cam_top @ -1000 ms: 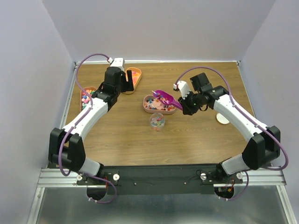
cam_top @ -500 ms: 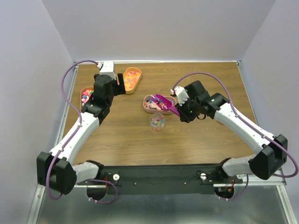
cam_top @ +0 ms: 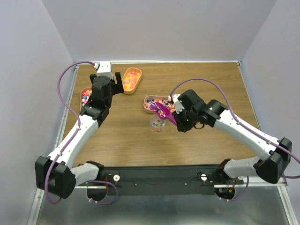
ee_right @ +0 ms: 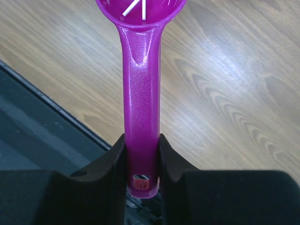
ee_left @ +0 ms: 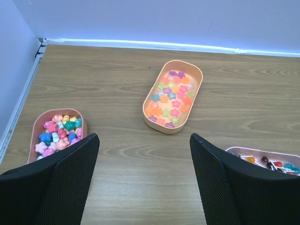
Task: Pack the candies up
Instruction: Scoop the fake candies from the storage box, then place the fake candies in the packing bottle.
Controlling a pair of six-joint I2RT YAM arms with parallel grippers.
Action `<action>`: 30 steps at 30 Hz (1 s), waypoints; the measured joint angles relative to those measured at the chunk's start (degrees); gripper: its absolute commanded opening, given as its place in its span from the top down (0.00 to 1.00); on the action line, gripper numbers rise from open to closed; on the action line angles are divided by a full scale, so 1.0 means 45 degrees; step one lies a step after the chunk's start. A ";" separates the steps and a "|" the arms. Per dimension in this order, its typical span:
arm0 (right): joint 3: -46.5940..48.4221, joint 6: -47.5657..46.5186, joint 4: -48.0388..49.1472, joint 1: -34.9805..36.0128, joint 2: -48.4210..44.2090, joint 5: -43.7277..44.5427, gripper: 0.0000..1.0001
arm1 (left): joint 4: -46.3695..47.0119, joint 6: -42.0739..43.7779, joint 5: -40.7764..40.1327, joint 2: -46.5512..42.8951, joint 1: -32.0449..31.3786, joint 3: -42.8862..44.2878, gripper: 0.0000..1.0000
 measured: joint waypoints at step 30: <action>-0.0835 0.3725 -0.1831 0.1763 -0.0695 -0.0243 0.99 | -0.0053 0.0083 -0.0568 0.0049 0.0000 0.0005 0.14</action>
